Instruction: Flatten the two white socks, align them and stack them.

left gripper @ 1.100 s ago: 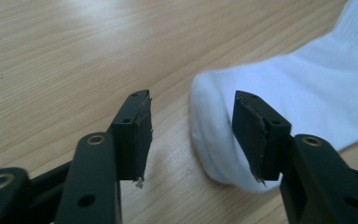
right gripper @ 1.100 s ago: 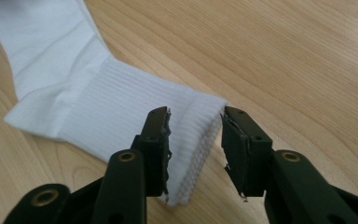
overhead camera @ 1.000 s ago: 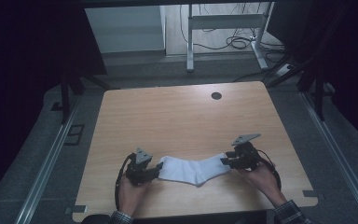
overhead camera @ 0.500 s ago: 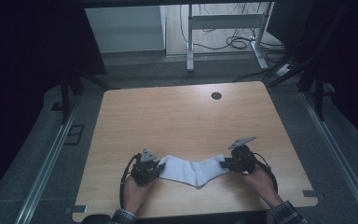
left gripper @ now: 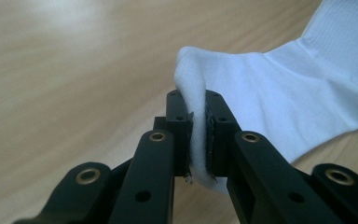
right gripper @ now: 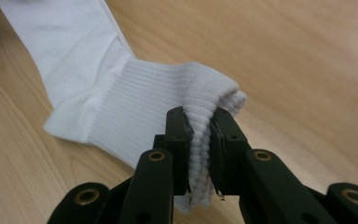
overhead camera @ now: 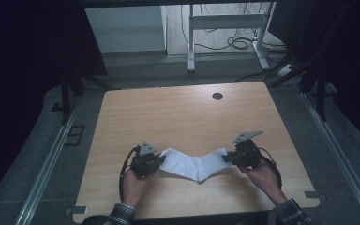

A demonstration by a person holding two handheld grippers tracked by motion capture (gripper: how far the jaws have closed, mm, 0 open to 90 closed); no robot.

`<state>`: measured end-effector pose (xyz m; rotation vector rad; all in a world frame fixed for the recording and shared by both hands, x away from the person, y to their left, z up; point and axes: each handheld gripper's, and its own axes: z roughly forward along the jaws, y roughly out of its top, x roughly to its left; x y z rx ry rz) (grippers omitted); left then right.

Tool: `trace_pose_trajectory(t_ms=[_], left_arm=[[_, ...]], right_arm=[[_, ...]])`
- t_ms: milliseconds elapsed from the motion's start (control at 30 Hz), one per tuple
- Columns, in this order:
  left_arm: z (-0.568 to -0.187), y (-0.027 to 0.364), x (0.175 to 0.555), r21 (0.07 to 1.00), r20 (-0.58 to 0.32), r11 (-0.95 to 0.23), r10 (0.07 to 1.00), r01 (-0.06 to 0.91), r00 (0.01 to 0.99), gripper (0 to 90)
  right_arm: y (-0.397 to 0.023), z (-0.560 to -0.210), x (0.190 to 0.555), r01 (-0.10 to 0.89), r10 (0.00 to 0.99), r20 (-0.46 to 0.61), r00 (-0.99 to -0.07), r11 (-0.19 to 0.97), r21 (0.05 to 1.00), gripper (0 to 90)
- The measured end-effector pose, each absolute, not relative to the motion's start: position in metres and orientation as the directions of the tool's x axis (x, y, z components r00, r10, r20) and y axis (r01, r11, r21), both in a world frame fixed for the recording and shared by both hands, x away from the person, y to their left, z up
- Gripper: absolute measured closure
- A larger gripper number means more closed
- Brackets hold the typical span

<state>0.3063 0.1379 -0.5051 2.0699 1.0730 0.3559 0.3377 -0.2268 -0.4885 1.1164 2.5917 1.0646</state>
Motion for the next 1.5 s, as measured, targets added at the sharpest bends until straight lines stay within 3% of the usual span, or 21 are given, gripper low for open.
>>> trace_pose_trajectory(t_ms=[533,867,1267,1500], left_arm=[[-0.481,0.136,0.357,0.751,-0.066,-0.341,0.813,0.565,0.579,82.5],[-0.507,0.135,0.389,0.724,-0.072,-0.32,0.846,0.611,0.528,82.3],[-0.536,0.134,0.397,0.688,-0.069,-0.319,0.866,0.652,0.496,80.6],[-0.534,0.135,0.397,0.699,-0.052,-0.309,0.878,0.645,0.476,69.1]], right_arm=[[-0.227,-0.462,0.384,0.585,0.725,0.125,-0.677,0.427,0.689,77.5],[-0.217,-0.483,0.413,0.612,0.754,0.133,-0.644,0.403,0.68,77.2],[-0.218,-0.517,0.424,0.636,0.773,0.121,-0.623,0.411,0.653,74.1],[-0.219,-0.523,0.423,0.631,0.776,0.105,-0.622,0.418,0.654,66.5]])
